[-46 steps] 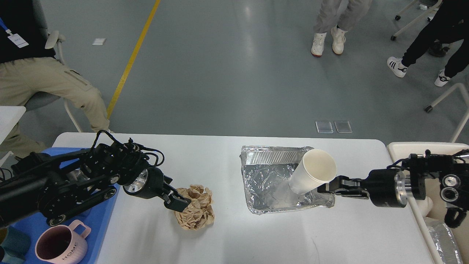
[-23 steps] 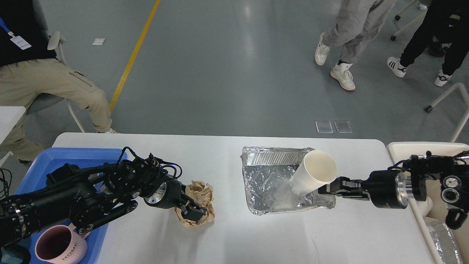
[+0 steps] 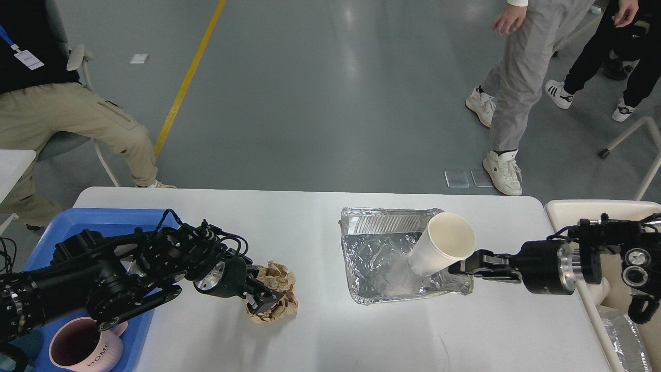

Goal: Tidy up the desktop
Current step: 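Grasp the noodle bundle with the left gripper and lift it, then lift the brown bundle high with the left gripper, then carry the bundle over the foil container with the left gripper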

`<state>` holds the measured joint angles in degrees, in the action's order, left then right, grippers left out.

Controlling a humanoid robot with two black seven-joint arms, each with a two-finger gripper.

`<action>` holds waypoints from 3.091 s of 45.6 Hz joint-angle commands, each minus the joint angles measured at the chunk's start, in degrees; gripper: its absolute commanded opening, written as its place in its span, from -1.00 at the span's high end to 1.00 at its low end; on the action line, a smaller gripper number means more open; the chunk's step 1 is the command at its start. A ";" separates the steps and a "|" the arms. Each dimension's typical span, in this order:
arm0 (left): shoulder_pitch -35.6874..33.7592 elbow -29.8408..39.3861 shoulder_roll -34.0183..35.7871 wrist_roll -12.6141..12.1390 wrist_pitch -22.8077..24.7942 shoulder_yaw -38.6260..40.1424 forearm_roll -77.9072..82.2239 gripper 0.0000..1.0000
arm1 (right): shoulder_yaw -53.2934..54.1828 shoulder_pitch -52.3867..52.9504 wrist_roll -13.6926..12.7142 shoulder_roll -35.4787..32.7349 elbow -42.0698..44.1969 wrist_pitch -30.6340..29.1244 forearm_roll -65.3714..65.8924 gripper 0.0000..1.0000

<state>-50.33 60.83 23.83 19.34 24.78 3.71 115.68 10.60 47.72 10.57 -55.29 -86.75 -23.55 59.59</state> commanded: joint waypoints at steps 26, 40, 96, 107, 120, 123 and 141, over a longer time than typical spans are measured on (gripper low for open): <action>2.95 12.98 20.19 5.97 0.00 7.09 0.07 0.87 | -0.58 -1.23 -0.20 0.09 1.23 0.09 0.00 1.00; 10.34 22.84 38.13 5.45 -0.96 18.08 -6.77 0.83 | -0.76 -1.23 -0.47 -0.08 1.23 0.09 0.00 1.00; 15.18 24.16 60.90 5.71 -19.77 16.50 -69.28 0.74 | -0.23 -0.61 -0.47 -0.87 0.71 0.00 -0.09 1.00; 13.77 23.72 59.93 5.97 -18.90 17.11 -62.53 0.72 | 0.03 -0.61 -0.47 -1.31 0.09 0.00 -0.09 1.00; -1.24 23.63 52.47 5.80 -4.49 17.38 -31.85 0.72 | 0.03 0.00 -0.38 -1.67 -0.17 0.00 -0.09 1.00; -7.04 23.46 49.22 5.80 0.78 17.03 -27.72 0.72 | 0.03 0.00 -0.46 -1.67 -0.26 0.00 -0.09 1.00; -29.46 19.59 21.63 5.80 21.79 16.41 -10.40 0.72 | 0.12 0.00 -0.38 -1.49 -0.26 0.00 0.00 1.00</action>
<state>-75.37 82.33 53.89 25.13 43.26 20.25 102.34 10.68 47.74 10.19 -56.97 -87.02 -23.56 59.58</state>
